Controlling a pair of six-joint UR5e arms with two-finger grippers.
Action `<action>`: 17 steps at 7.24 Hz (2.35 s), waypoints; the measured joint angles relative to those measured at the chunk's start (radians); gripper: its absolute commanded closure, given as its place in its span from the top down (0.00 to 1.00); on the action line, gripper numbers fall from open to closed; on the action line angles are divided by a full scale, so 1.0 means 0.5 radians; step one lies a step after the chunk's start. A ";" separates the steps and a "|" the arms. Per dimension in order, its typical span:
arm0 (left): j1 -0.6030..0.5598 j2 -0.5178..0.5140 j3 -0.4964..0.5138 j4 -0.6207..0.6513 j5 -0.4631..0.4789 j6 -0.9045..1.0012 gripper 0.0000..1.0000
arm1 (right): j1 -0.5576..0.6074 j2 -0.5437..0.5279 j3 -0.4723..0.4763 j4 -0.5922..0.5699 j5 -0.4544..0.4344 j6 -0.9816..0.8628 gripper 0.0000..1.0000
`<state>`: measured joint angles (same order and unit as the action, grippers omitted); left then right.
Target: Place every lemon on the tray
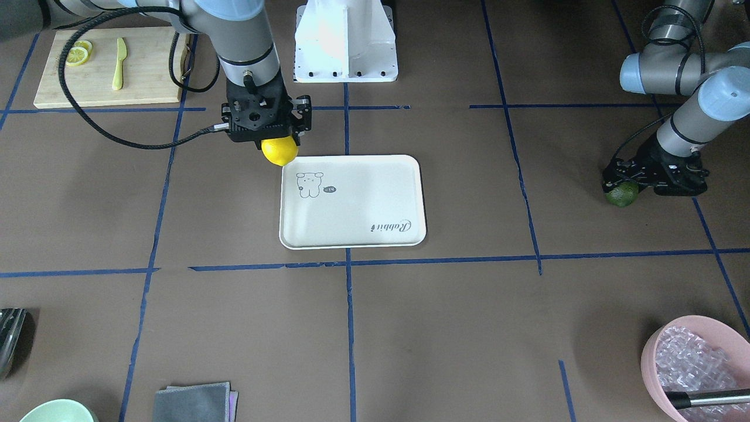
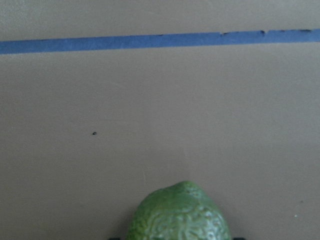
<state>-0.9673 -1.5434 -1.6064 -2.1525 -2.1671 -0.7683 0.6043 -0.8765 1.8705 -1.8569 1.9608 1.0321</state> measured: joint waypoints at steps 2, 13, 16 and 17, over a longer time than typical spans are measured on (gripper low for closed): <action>-0.011 0.014 -0.154 0.088 -0.014 -0.005 0.00 | -0.070 0.093 -0.217 0.114 -0.068 0.014 0.01; 0.649 -0.758 -0.841 1.254 0.251 -1.101 0.00 | 0.065 0.156 -0.645 0.607 -0.005 0.094 0.99; 0.868 -1.305 -0.409 1.322 0.438 -1.335 0.00 | 0.345 -0.079 -0.173 0.317 0.159 -0.034 0.99; 0.876 -1.396 -0.198 1.156 0.502 -1.341 0.00 | 0.448 -0.243 -0.021 0.293 0.197 -0.171 0.99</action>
<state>-0.5296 -2.2414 -1.7053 -1.5744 -1.9162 -1.4387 0.8281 -0.9983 1.8599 -1.7105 2.0592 0.9464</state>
